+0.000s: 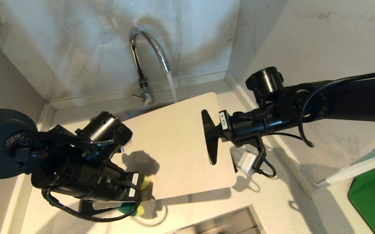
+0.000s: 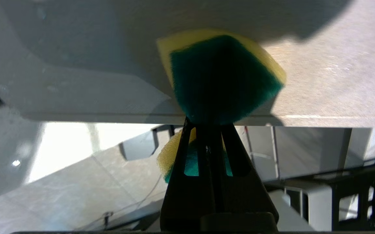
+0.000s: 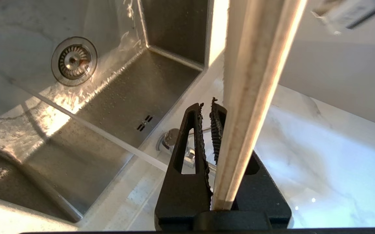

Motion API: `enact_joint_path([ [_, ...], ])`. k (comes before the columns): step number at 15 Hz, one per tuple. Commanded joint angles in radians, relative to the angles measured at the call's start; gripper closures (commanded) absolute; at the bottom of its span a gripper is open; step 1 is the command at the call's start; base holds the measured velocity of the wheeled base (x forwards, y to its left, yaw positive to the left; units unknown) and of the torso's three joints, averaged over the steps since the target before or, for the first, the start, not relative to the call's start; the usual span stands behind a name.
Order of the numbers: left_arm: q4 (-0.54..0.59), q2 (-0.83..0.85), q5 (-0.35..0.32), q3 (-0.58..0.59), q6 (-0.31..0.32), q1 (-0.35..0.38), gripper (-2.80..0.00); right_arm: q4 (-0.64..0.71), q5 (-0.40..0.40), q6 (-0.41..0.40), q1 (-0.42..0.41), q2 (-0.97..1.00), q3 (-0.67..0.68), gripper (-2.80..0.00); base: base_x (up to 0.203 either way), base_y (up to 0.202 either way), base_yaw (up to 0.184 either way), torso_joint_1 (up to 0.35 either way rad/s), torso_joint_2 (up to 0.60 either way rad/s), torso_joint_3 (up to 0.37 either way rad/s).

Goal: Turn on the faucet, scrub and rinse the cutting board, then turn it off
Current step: Scrub the cutting board underwater

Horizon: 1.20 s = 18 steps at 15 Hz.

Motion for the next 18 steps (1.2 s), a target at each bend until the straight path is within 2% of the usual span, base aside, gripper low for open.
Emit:
enact_joint_path([
  [1, -0.046, -0.002, 0.002, 0.071, -0.004, 0.042, 0.0, 0.001, 0.01, -0.013, 0.0, 0.002, 0.004, 0.0, 0.0, 0.0, 0.0, 0.0, 0.0, 0.0],
  [3, -0.054, -0.023, 0.001, 0.129, -0.003, 0.061, 0.0, -0.001, 0.01, -0.011, -0.003, 0.001, 0.0, 0.0, 0.0, 0.0, 0.0, 0.0, 0.0, 0.0],
  [6, -0.12, -0.062, -0.007, 0.21, 0.02, 0.166, 0.0, -0.002, 0.01, -0.011, -0.009, 0.002, 0.006, 0.0, 0.0, 0.0, 0.0, 0.0, 0.0, 0.0],
  [11, -0.218, -0.126, -0.019, 0.325, 0.126, 0.349, 0.0, -0.002, 0.011, -0.011, -0.009, -0.001, 0.004, 0.0, 0.0, 0.0, 0.0, 0.0, 0.0, 0.0],
  [14, -0.239, -0.12, -0.143, 0.335, 0.153, 0.446, 0.0, -0.001, 0.011, -0.01, -0.009, -0.003, 0.004, 0.0, 0.0, 0.0, 0.0, 0.0, 0.0, 0.0],
  [18, -0.243, -0.12, -0.238, 0.341, 0.185, 0.549, 0.0, -0.001, 0.012, -0.011, -0.029, -0.003, 0.005, 0.0, 0.0, 0.0, 0.0, 0.0, 0.0, 0.0],
])
